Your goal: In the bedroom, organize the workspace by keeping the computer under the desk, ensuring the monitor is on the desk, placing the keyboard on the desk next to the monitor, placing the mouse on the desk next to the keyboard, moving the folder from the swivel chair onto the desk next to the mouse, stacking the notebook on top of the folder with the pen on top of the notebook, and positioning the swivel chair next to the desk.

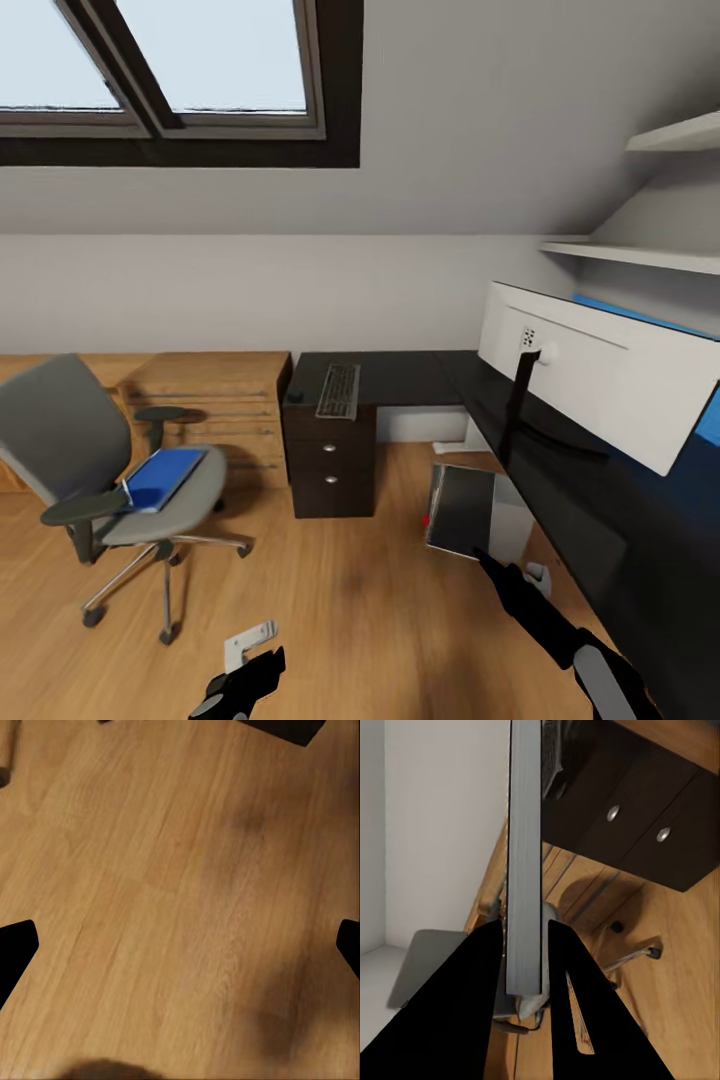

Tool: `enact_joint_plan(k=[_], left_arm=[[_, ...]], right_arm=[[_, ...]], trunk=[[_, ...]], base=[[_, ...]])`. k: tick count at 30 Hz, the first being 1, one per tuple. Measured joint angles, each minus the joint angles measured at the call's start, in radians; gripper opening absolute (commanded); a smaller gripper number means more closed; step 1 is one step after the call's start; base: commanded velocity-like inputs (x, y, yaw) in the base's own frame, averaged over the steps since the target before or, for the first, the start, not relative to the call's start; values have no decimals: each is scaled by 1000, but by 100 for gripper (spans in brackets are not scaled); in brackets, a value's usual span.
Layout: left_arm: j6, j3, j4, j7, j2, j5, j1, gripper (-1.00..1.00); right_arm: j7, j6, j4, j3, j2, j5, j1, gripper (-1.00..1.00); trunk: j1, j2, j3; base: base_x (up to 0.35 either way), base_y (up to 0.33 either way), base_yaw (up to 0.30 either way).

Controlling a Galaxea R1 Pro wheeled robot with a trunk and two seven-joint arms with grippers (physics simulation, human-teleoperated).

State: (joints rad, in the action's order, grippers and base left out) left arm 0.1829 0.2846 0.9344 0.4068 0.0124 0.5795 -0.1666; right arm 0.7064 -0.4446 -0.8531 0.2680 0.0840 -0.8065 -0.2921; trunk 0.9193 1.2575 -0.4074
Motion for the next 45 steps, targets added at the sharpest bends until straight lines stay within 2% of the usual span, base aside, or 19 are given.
enact_joint_plan(k=[9, 45], left_arm=[[0, 0, 0, 0, -1, 0, 0, 100], [0, 0, 0, 0, -1, 0, 0, 100]], right_arm=[[0, 0, 0, 0, 2, 0, 0, -100], [-4, 4, 14, -1, -2, -3, 0, -100]], trunk=[[0, 0, 3], [0, 0, 3]], base=[[327, 2, -154], [327, 1, -4]])
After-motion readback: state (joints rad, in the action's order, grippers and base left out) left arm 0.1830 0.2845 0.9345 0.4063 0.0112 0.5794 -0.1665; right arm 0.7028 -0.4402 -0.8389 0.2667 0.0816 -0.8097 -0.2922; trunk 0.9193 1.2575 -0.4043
